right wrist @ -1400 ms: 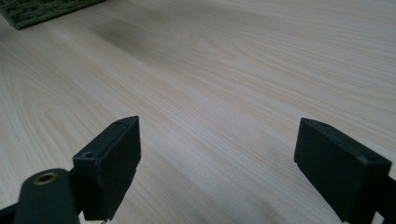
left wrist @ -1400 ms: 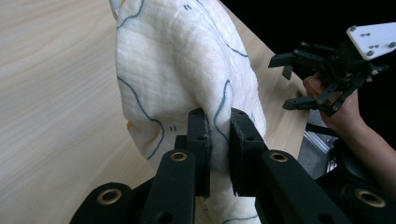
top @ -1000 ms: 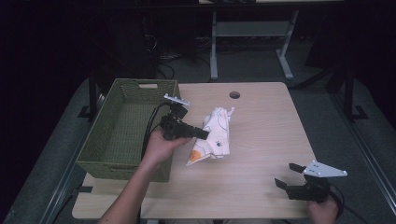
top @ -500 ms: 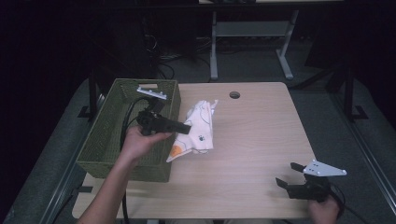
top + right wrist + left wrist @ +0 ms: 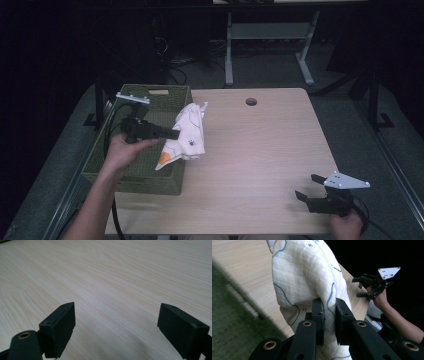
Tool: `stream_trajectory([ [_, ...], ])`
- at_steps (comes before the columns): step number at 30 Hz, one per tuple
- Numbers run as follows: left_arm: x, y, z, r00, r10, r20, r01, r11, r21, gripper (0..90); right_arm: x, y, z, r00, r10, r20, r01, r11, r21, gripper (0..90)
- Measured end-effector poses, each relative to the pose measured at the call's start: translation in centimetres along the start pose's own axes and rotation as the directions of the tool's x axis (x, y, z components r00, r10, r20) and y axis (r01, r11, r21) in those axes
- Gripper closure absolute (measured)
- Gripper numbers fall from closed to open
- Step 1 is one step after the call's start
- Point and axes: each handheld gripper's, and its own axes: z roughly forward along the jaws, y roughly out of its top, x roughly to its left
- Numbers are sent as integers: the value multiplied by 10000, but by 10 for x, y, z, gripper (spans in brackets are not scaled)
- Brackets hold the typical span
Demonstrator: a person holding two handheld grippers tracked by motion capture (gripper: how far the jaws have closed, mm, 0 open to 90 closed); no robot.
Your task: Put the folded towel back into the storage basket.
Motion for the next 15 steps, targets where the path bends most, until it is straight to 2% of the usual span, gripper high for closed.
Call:
stream_trajectory([
  [5, 21, -9, -23, 9984, -461, -317, 455, 9988, -195, 807, 0, -1, -2, 10000, 26, 21, -25, 9999, -149, 142],
  [8, 28, -12, -30, 9975, -612, -366, 603, 9979, -256, 807, 0, -1, -1, 10000, 27, 23, -27, 9999, -142, 142],
  [9, 35, -15, -36, 9969, -669, -405, 660, 9975, -254, 808, 0, -1, 0, 9999, 106, -3, -106, 9998, -142, 142],
  [15, 49, -21, -46, 9948, -870, -522, 859, 9960, -236, 808, -1, 0, 2, 9998, 182, 12, -182, 9997, -150, 142],
])
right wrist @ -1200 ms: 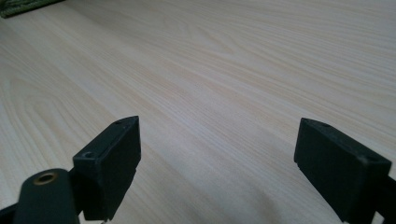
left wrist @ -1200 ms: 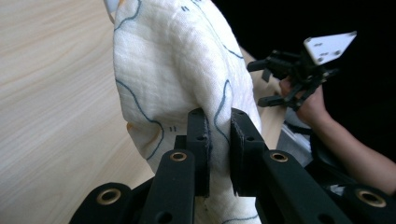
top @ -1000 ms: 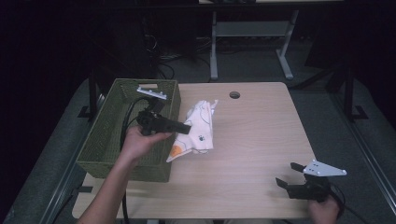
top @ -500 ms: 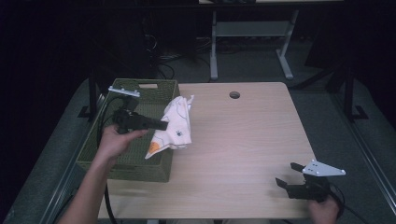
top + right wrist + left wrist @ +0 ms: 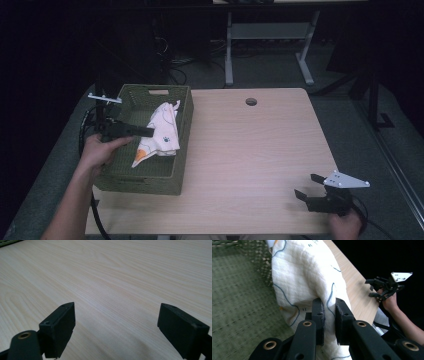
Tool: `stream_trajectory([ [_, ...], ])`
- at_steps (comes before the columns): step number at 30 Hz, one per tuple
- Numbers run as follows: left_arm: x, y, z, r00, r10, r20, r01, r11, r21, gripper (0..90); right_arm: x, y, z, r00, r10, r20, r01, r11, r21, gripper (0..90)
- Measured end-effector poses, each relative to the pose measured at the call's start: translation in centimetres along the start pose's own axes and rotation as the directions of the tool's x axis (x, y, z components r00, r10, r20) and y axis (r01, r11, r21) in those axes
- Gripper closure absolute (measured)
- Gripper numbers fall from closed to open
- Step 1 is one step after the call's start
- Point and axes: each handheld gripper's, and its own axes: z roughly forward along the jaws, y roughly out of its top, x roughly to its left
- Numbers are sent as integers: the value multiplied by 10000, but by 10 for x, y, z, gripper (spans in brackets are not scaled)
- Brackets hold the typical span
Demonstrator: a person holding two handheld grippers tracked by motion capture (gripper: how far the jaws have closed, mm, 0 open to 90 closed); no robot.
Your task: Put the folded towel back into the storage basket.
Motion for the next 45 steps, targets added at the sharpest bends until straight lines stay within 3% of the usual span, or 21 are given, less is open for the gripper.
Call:
stream_trajectory([
  [5, 10, -3, -6, 9998, -72, -165, 75, 9998, 177, 808, -1, 0, 1, 9998, 101, 145, -102, 9999, 49, 142],
  [12, 26, -8, -3, 9962, -1, -868, 72, 9967, 811, 813, -1, 2, 4, 9999, 52, 112, -54, 9998, 196, 142],
  [21, 45, -7, 20, 9879, 84, -1547, 216, 9813, 1911, 818, -2, 2, 4, 10000, 57, 57, -58, 9998, 203, 142],
  [27, 57, -5, 30, 9852, 150, -1709, 324, 9620, 2711, 818, -6, 1, 3, 9999, 134, 47, -135, 9996, 240, 142],
  [28, 60, -4, 36, 9831, 357, -1798, 236, 9479, 3176, 817, -8, 0, 3, 9999, 140, 67, -141, 9997, 219, 142],
  [29, 60, -4, 36, 9831, 357, -1798, 236, 9479, 3176, 815, -8, 0, 3, 9999, 140, 67, -141, 9997, 219, 142],
  [30, 60, -4, 38, 9825, 460, -1804, 170, 9428, 3330, 815, -8, 0, 2, 9998, 185, 77, -187, 9996, 216, 142],
  [31, 61, -4, 42, 9791, 700, -1909, 28, 9340, 3572, 814, -9, 0, 2, 9998, 174, 85, -175, 9997, 195, 142],
  [32, 62, -3, 44, 9735, 945, -2083, -119, 9303, 3667, 797, -10, 0, 2, 9997, 222, 107, -224, 9996, 185, 142],
  [33, 62, -3, 47, 9622, 1249, -2419, -268, 9277, 3724, 797, -10, 0, 2, 9997, 222, 107, -224, 9996, 185, 142],
  [34, 63, -2, 49, 9300, 1609, -3305, -289, 9283, 3707, 741, -11, 0, 2, 9996, 258, 114, -260, 9995, 190, 142],
  [35, 64, -1, 51, 9047, 1857, -3835, -258, 9222, 3858, 638, -11, 0, 2, 9996, 280, 96, -282, 9994, 220, 142],
  [36, 64, -1, 52, 8998, 1882, -3937, -212, 9200, 3913, 602, -11, 0, 3, 9996, 259, 89, -261, 9994, 232, 142],
  [38, 62, -1, 54, 8829, 2125, -4187, -271, 9133, 4065, 563, -11, 0, 3, 9998, 211, 64, -212, 9994, 260, 142],
  [40, 59, -1, 55, 8795, 2119, -4262, -238, 9139, 4053, 553, -11, 0, 4, 9999, 148, 26, -149, 9995, 282, 142],
  [41, 58, -1, 55, 8729, 2194, -4358, -256, 9125, 4082, 553, -10, 0, 4, 9999, 135, 19, -135, 9995, 293, 142],
  [42, 55, 0, 55, 8609, 2303, -4537, -261, 9105, 4127, 559, -10, 0, 4, 9999, 135, 7, -135, 9995, 294, 142],
  [43, 54, 0, 53, 8523, 2380, -4657, -337, 9136, 4051, 561, -11, 0, 4, 9999, 131, 3, -131, 9995, 289, 142],
  [45, 52, 1, 49, 8532, 2208, -4726, -311, 9259, 3764, 559, -10, 0, 3, 9999, 116, -11, -116, 9996, 270, 142],
])
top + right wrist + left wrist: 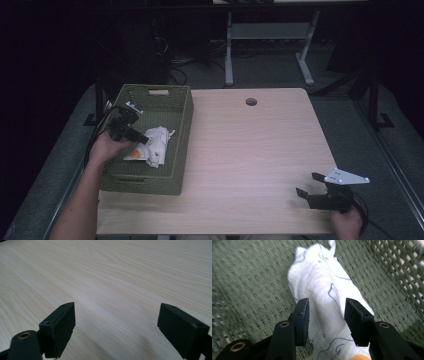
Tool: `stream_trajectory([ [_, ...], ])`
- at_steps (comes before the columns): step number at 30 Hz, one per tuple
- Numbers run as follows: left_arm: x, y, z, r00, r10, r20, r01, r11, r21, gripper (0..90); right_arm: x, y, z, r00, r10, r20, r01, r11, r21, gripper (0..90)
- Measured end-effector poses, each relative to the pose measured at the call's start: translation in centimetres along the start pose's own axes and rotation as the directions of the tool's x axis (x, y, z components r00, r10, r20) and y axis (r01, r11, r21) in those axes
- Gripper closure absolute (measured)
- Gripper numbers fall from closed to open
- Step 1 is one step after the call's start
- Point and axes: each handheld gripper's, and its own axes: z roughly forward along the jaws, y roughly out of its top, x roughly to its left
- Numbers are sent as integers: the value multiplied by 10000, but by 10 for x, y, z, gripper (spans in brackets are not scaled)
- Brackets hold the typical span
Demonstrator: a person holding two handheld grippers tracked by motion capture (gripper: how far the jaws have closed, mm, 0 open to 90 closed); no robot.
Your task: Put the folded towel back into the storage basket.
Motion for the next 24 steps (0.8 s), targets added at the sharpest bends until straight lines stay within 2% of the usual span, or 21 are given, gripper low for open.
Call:
stream_trajectory([
  [4, -3, -1, -7, 9994, 25, 333, -19, 9999, -163, 591, 1, 0, 0, 10000, -64, -30, 64, 10000, -6, 142],
  [5, -4, -1, -7, 9984, 84, 559, -75, 9998, -171, 660, 1, 1, 1, 10000, -91, -22, 91, 10000, 32, 142],
  [6, -7, -1, -7, 9968, 213, 768, -204, 9997, -122, 660, 1, 1, 1, 10000, -91, -22, 91, 10000, 32, 142],
  [9, -13, -1, -1, 9909, 511, 1242, -541, 9983, 210, 740, 2, 1, 2, 9999, -118, -48, 118, 9999, 76, 142],
  [10, -15, -1, 3, 9903, 585, 1259, -647, 9969, 456, 754, 2, 1, 2, 9999, -122, -47, 123, 9999, 83, 142],
  [11, -16, -1, 10, 9919, 470, 1177, -570, 9949, 828, 744, 3, 2, 3, 9999, -151, -45, 152, 9998, 103, 142],
  [12, -16, -1, 10, 9919, 470, 1177, -570, 9949, 828, 742, 3, 2, 3, 9999, -151, -45, 152, 9998, 103, 142],
  [15, -13, -3, 22, 9971, 199, 741, -312, 9875, 1545, 733, 3, 2, 3, 9998, -192, -56, 192, 9998, 84, 142],
  [16, -12, -3, 24, 9981, 265, 550, -362, 9827, 1819, 732, 3, 2, 3, 9998, -193, -53, 194, 9998, 84, 142],
  [18, -8, -5, 33, 9993, 81, 373, -166, 9724, 2329, 719, 3, 2, 3, 9998, -186, -38, 187, 9998, 76, 142],
  [21, -8, -5, 37, 9980, 66, 637, -222, 9689, 2464, 713, 3, 2, 3, 9999, -153, -28, 154, 9999, 64, 142],
  [24, -14, -1, 38, 9915, 286, 1266, -570, 9723, 2268, 713, 3, 2, 2, 9999, -118, -37, 118, 9999, 61, 142],
])
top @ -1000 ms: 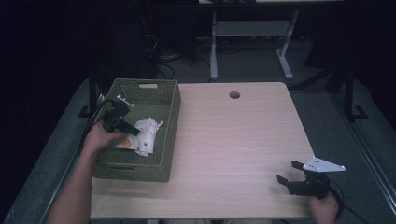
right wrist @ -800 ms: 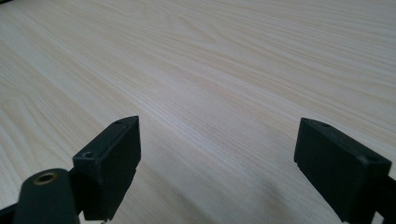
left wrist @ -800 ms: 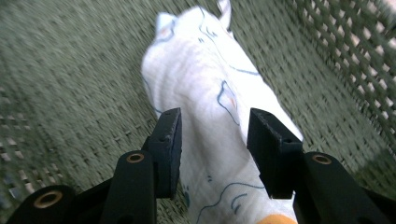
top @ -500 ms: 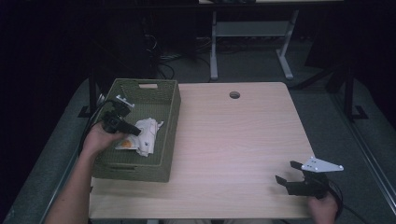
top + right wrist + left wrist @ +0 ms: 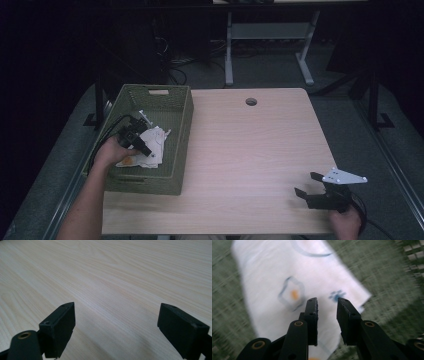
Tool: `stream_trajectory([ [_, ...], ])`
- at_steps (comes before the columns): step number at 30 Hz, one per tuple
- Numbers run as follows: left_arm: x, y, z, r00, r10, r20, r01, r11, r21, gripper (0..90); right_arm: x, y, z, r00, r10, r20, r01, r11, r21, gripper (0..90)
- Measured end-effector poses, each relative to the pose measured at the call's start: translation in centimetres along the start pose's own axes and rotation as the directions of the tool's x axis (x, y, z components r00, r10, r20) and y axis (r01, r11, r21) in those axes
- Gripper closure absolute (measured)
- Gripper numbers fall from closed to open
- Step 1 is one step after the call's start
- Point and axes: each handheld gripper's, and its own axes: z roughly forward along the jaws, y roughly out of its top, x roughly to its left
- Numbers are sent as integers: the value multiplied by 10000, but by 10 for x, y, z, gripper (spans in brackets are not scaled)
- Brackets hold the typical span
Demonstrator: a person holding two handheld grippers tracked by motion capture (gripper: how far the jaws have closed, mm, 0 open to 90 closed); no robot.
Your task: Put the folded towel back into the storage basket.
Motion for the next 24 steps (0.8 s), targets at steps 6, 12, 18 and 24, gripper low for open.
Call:
stream_trajectory([
  [6, -8, 9, 19, 9994, 325, 154, -335, 9968, 723, 642, 0, 0, -1, 10000, -19, -2, 19, 10000, -33, 142],
  [12, -11, 15, 32, 9991, 416, 32, -417, 9937, 1043, 626, -1, 0, -1, 10000, 7, -6, -7, 10000, -69, 142],
  [18, -18, 19, 34, 9963, 570, -638, -494, 9921, 1149, 765, -1, 0, -1, 10000, 24, -4, -24, 10000, -91, 142],
  [24, -23, 19, 31, 9932, 876, -767, -797, 9917, 1010, 885, 0, 1, -3, 10000, -51, -1, 51, 9998, -183, 142],
])
